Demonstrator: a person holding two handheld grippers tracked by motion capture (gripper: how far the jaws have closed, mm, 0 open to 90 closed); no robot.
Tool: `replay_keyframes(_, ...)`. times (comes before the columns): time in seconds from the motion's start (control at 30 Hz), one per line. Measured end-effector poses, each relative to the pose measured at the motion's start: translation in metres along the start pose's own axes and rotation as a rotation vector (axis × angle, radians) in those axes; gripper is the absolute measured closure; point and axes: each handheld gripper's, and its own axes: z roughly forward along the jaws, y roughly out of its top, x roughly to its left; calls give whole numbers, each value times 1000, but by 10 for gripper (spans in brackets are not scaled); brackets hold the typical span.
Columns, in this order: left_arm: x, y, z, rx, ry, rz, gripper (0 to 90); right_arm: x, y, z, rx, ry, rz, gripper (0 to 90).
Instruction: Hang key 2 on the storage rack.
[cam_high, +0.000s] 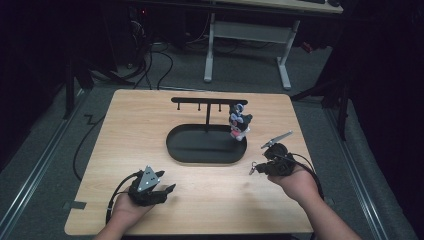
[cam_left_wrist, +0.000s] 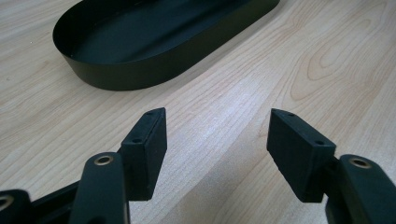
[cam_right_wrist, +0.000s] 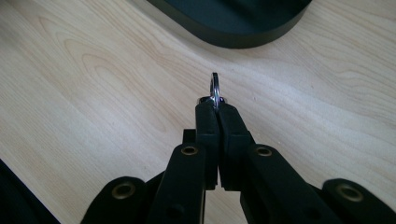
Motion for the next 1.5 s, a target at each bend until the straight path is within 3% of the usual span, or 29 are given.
replay_keyframes(0.47,3,0,-2,-13,-5,-2,388,5,35,-5,10,-8,-15,890)
replay_keyframes(0.83,4,0,-3,-18,-5,-11,388,9,73,-9,-7,1,-42,890)
replay_keyframes(1.5,6,-1,-3,-15,-7,-8,388,8,139,-14,-32,25,-42,891)
